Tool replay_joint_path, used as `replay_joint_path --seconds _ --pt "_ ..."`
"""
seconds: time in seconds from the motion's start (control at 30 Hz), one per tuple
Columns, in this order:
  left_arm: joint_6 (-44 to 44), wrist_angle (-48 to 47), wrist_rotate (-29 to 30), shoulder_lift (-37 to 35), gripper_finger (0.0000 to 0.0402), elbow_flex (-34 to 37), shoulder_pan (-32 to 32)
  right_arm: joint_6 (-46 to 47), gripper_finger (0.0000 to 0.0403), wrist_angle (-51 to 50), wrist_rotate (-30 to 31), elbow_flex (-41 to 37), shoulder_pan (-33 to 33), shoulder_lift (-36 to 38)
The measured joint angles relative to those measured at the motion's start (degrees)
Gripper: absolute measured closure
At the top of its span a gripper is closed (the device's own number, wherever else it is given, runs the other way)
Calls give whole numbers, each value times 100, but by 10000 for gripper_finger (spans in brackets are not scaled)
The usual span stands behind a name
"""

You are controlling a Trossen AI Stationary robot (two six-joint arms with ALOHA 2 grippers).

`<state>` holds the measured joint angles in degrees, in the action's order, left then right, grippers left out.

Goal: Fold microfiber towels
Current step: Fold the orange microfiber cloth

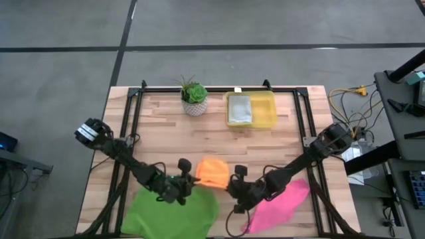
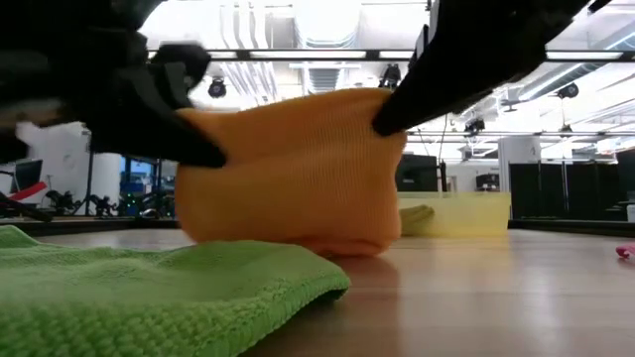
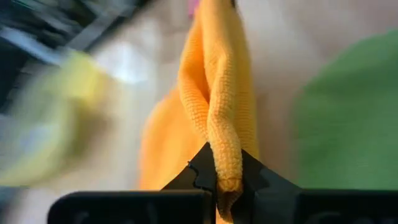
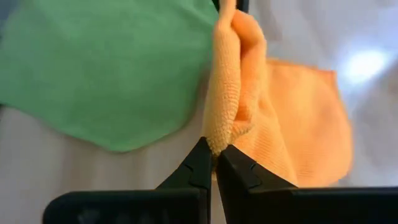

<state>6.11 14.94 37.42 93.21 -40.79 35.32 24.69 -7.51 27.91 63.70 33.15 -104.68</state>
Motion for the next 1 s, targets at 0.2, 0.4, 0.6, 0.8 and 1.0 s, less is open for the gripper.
replay_joint_path --seconds 0.2,0.4,0.6,0.8,1.0 --pt "-1038 -319 -1304 -13 401 80 -395 719 394 202 -644 -224 -296 -4" --pt "-1488 -333 -2416 -53 401 189 -822 1174 394 654 -1235 -510 -642 4" --pt "-1156 -318 -2510 -358 401 318 -869 1145 391 1022 -1993 -511 -774 121" --pt "-973 -500 -2478 -323 401 388 -864 1020 355 1383 -2212 -505 -573 397" --pt "-868 -611 -2113 -334 401 369 -858 1363 313 1372 -1888 -539 -580 492"
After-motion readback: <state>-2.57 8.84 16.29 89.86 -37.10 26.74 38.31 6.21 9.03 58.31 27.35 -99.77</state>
